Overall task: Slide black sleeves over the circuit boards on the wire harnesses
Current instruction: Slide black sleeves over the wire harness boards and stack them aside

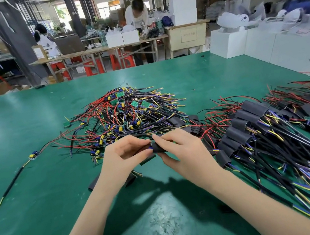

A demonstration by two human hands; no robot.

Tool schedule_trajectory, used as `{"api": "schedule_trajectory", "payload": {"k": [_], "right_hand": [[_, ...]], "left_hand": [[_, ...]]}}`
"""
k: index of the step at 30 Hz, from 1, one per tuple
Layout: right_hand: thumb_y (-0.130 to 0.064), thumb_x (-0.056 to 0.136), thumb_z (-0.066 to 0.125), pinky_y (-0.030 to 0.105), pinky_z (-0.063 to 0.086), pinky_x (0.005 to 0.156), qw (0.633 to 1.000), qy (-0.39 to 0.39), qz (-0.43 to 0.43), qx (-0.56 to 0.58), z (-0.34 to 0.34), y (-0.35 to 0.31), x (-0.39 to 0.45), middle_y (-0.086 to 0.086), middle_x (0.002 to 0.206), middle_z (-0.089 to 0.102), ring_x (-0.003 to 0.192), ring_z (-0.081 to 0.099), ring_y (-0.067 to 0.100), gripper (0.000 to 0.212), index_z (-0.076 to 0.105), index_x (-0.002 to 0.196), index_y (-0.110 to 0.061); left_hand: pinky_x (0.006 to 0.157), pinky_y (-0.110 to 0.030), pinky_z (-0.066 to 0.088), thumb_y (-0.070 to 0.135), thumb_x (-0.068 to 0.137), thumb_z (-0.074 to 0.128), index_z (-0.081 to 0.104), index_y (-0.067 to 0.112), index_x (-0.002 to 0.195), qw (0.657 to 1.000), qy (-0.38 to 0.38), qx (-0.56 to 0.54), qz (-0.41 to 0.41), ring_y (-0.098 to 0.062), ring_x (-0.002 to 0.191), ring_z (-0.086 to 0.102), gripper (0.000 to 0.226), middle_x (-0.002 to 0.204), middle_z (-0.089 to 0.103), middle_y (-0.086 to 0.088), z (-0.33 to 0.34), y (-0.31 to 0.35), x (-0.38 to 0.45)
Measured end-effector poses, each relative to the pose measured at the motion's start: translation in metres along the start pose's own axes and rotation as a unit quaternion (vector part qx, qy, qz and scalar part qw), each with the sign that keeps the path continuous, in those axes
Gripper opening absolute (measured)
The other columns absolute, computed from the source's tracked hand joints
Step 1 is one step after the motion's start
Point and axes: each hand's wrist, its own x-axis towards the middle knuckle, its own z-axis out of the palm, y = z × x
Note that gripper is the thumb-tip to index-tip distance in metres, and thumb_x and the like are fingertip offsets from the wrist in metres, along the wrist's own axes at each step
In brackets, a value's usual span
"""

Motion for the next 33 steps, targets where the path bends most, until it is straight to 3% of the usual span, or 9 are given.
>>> {"api": "schedule_trajectory", "payload": {"k": [7,15,19,23,26,28,30,33], "right_hand": [[0.002,0.076,0.072,0.040,0.052,0.069,1.000,0.006,-0.014,-0.008,0.003,-0.006,0.002,0.011,0.092,0.067,0.077,0.059,0.033,0.044,0.064,0.119,0.003],[-0.002,0.082,0.071,0.043,0.050,0.067,0.991,0.054,-0.106,-0.067,-0.013,-0.006,0.013,0.008,0.092,0.069,0.078,0.058,0.034,0.029,0.070,0.111,-0.002],[-0.005,0.089,0.066,0.040,0.051,0.074,0.991,0.058,-0.104,-0.061,-0.032,-0.011,0.016,0.009,0.099,0.066,0.092,0.061,0.031,0.031,0.065,0.120,-0.006],[-0.018,0.094,0.062,0.031,0.053,0.054,0.980,0.143,-0.043,-0.132,-0.066,0.005,0.022,0.002,0.104,0.065,0.080,0.064,0.014,0.030,0.064,0.124,-0.014],[-0.023,0.092,0.063,0.035,0.050,0.056,0.954,0.190,0.107,-0.205,-0.093,0.039,0.021,0.006,0.103,0.066,0.079,0.066,0.026,0.032,0.065,0.123,-0.016],[-0.024,0.089,0.064,0.039,0.047,0.062,0.915,0.167,0.270,-0.248,-0.107,0.067,0.013,0.013,0.105,0.063,0.085,0.062,0.036,0.035,0.064,0.122,-0.014],[-0.024,0.087,0.065,0.041,0.043,0.064,0.873,0.099,0.381,-0.288,-0.115,0.090,0.001,0.022,0.105,0.061,0.094,0.054,0.043,0.034,0.065,0.117,-0.007],[-0.025,0.088,0.065,0.043,0.042,0.071,0.864,0.032,0.403,-0.300,-0.116,0.106,-0.012,0.030,0.098,0.060,0.100,0.046,0.046,0.032,0.069,0.105,0.002]], "left_hand": [[0.074,-0.017,0.054,0.006,0.069,0.075,0.076,0.012,0.086,0.999,-0.017,-0.021,-0.019,-0.011,0.079,0.071,0.018,0.086,0.076,-0.003,-0.005,-0.002,0.001],[0.074,-0.015,0.052,0.007,0.071,0.081,0.074,0.022,0.085,0.997,-0.042,-0.056,-0.014,-0.007,0.080,0.068,0.022,0.085,0.073,0.004,-0.003,0.001,0.000],[0.079,-0.020,0.052,0.029,0.079,0.070,0.075,0.023,0.095,0.995,-0.053,-0.084,-0.001,-0.011,0.088,0.068,0.018,0.092,0.074,0.003,-0.005,0.007,0.002],[0.075,-0.024,0.054,0.039,0.092,0.054,0.077,0.013,0.092,0.986,0.066,-0.144,-0.044,-0.018,0.084,0.067,0.035,0.091,0.074,-0.007,-0.021,0.007,0.010],[0.069,-0.021,0.052,0.026,0.095,0.052,0.073,0.007,0.093,0.985,0.129,-0.093,-0.071,-0.017,0.079,0.064,0.028,0.085,0.072,-0.006,-0.031,-0.002,0.011],[0.066,-0.020,0.050,0.017,0.098,0.052,0.072,0.008,0.091,0.984,0.144,-0.055,-0.083,-0.015,0.077,0.063,0.023,0.082,0.072,-0.004,-0.034,-0.008,0.011],[0.069,-0.024,0.049,0.014,0.097,0.055,0.073,0.011,0.089,0.983,0.155,-0.022,-0.095,-0.015,0.077,0.063,0.020,0.082,0.073,-0.003,-0.037,-0.013,0.011],[0.070,-0.028,0.047,0.013,0.096,0.058,0.074,0.015,0.087,0.981,0.165,0.010,-0.106,-0.016,0.078,0.062,0.018,0.080,0.073,-0.001,-0.041,-0.017,0.012]]}}
